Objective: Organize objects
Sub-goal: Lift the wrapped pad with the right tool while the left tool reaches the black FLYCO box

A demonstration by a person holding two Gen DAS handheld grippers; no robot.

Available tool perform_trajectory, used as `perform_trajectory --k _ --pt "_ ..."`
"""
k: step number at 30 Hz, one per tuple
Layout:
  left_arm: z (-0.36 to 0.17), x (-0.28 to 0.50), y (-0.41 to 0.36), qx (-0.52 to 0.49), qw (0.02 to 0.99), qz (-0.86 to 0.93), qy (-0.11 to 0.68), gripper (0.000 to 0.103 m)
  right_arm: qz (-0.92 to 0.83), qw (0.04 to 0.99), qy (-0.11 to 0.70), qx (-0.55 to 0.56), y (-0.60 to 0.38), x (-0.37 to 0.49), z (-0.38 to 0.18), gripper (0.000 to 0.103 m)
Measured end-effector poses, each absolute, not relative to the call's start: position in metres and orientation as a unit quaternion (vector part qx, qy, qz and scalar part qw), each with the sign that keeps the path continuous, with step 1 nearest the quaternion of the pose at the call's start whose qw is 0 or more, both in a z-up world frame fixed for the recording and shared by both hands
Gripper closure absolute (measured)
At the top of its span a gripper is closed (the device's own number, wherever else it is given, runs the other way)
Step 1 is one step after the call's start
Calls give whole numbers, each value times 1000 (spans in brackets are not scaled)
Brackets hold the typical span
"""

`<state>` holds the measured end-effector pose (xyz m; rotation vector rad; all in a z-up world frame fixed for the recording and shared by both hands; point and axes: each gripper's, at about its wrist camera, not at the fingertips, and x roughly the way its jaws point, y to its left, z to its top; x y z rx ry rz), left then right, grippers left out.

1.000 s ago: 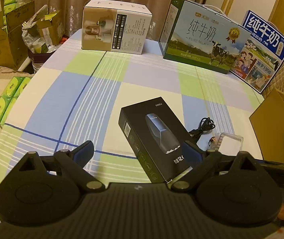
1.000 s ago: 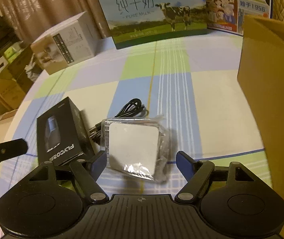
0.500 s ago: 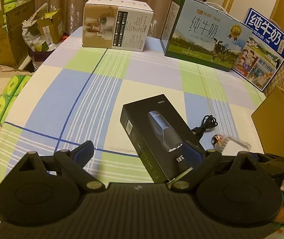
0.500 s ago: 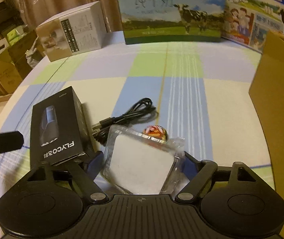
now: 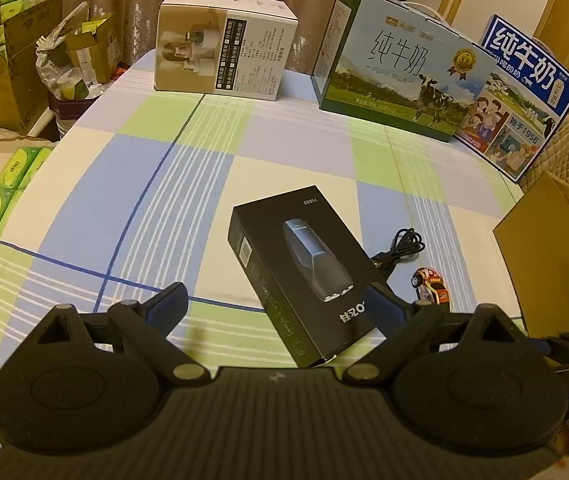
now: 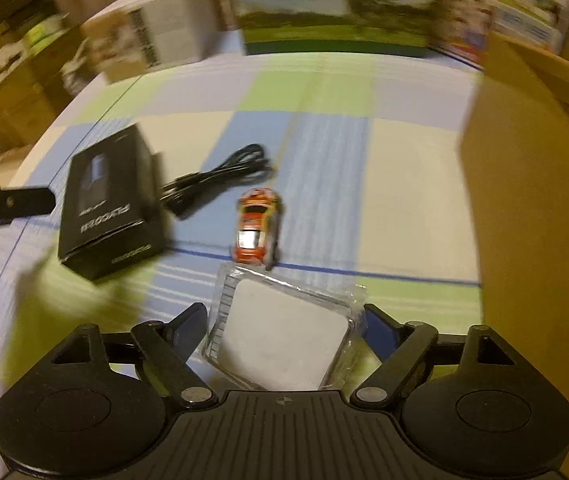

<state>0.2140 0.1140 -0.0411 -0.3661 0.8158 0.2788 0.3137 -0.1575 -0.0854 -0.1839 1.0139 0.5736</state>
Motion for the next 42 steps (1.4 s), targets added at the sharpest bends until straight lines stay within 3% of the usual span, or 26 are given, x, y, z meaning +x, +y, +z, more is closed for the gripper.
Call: perform_trajectory --k 9,13,17,18,19,42 --pt "-43 218 109 -174 893 129 396 10 206 841 500 -13 -165 307 -88 16" --pt "-45 219 111 -173 891 129 400 10 221 832 506 -54 -155 304 -98 18" --pt "-45 219 111 -174 891 128 400 10 241 836 486 -83 -153 303 -95 31" --pt "-45 219 111 -173 891 128 400 10 244 837 482 -87 -153 303 -93 42" --pt "-45 219 111 -173 891 127 400 10 250 836 481 -87 -153 303 -93 45" --pt "-53 251 85 -158 886 132 415 10 266 851 449 -60 -156 315 -75 45"
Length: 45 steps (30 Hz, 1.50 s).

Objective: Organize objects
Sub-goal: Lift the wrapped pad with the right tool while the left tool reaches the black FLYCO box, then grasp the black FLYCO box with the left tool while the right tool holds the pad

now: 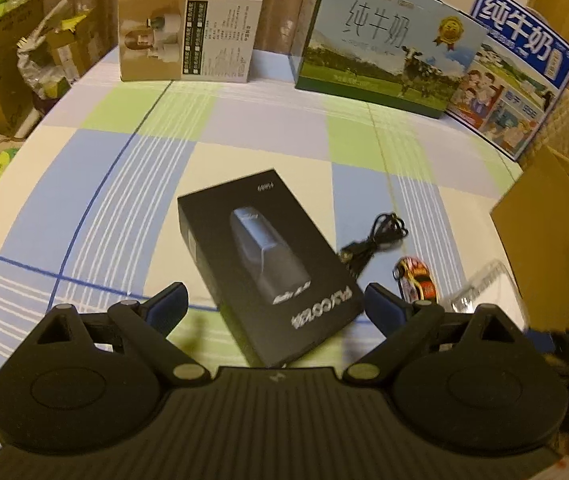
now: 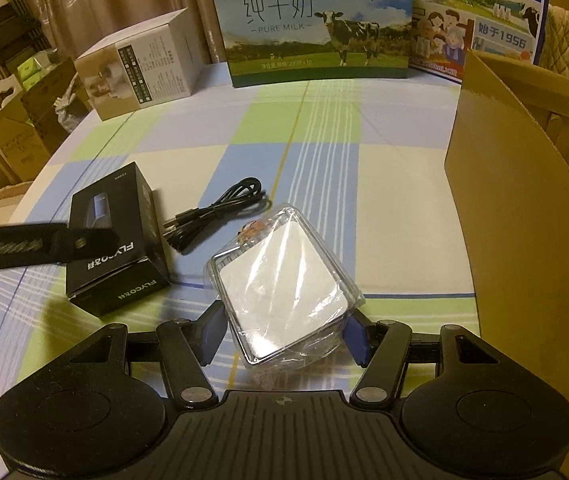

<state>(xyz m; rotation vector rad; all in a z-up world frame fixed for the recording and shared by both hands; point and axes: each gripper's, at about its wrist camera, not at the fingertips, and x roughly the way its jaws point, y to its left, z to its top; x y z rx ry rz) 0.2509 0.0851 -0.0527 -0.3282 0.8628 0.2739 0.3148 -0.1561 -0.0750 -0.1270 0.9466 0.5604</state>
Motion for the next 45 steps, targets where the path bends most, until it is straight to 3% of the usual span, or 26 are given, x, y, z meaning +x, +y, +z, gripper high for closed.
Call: perform_trajectory --k 10,15,23,29,30,32,37,42,45 --pt "-70 283 76 -128 875 157 439 10 267 848 454 -54 -165 323 -78 45" --pt "-78 280 78 -100 862 144 475 24 270 848 454 -43 -165 326 -75 45" --pt "-57 234 75 -66 866 105 485 26 289 848 444 -30 -158 318 -61 45" --pt "-60 226 73 -56 858 95 501 24 299 847 439 -31 -150 311 -54 45" --pt "-62 226 72 -51 857 97 504 17 300 846 439 -32 -150 311 -55 45" --pt "-63 228 71 -37 860 105 498 13 299 846 440 -33 -150 313 -56 45" --pt "-64 240 77 -51 867 110 484 13 297 846 441 -31 -150 318 -58 45" --pt "-71 249 79 -57 864 108 488 26 299 843 445 -34 -148 320 -61 45" --pt "-71 250 77 -56 864 108 489 27 301 843 445 -32 -148 320 -61 45"
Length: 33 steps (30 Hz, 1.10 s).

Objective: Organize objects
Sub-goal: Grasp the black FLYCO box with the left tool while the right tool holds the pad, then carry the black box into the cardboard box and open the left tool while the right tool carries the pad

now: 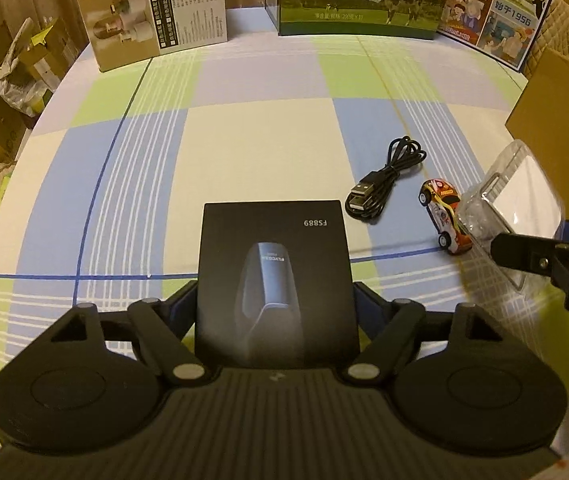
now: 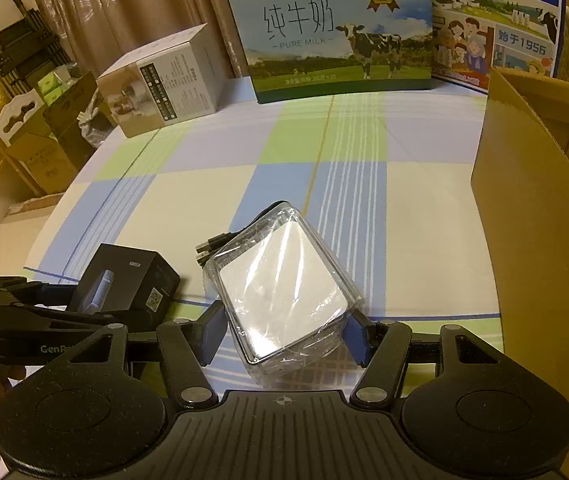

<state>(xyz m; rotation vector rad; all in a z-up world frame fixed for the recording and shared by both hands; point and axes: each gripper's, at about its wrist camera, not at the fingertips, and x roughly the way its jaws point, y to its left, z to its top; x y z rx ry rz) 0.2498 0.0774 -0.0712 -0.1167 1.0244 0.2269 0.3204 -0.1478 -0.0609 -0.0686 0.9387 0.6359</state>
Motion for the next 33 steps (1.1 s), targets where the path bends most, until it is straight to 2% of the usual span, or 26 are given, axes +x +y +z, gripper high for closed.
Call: perform_trajectory --k 10,24,33 --pt "-52 241 73 -54 874 105 471 27 303 849 432 -28 -151 316 -50 45" --pt "18 217 43 -46 909 84 405 27 315 872 373 -25 -164 288 2 45" --pt "40 210 15 -43 923 54 378 27 297 893 336 -18 -196 265 29 45"
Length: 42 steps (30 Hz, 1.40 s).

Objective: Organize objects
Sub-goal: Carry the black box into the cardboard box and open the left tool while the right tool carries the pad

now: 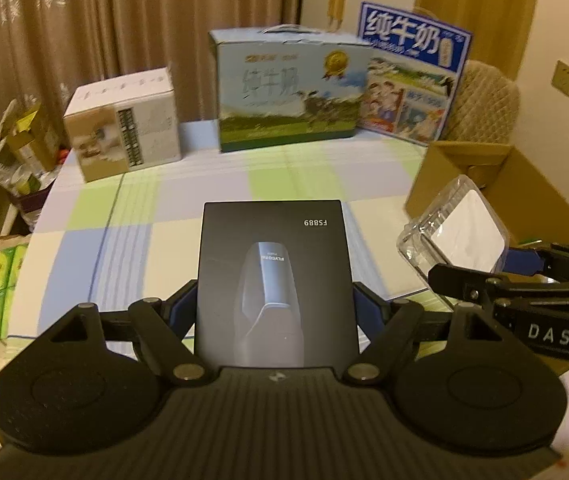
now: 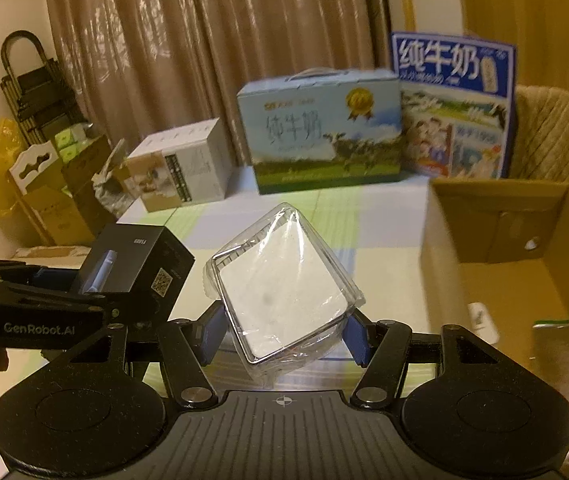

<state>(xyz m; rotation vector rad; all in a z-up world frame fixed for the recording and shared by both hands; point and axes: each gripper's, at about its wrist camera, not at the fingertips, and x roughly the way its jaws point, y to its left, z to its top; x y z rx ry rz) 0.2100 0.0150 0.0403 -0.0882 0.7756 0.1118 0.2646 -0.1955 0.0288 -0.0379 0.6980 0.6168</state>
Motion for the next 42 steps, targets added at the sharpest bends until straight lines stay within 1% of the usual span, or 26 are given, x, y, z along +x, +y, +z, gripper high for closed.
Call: perform_trajectory --k 15,23,34,42 --pt "61 192 -52 -24 931 -2 364 27 242 920 308 -11 -261 227 50 45" --pt "73 190 -88 -29 933 -39 357 27 184 941 281 -30 -301 210 59 45" --pt "86 205 -137 -33 933 -83 347 27 133 951 279 -29 -349 216 56 45" --pt "82 221 -160 -40 931 -101 349 27 115 951 285 -27 -370 225 52 45"
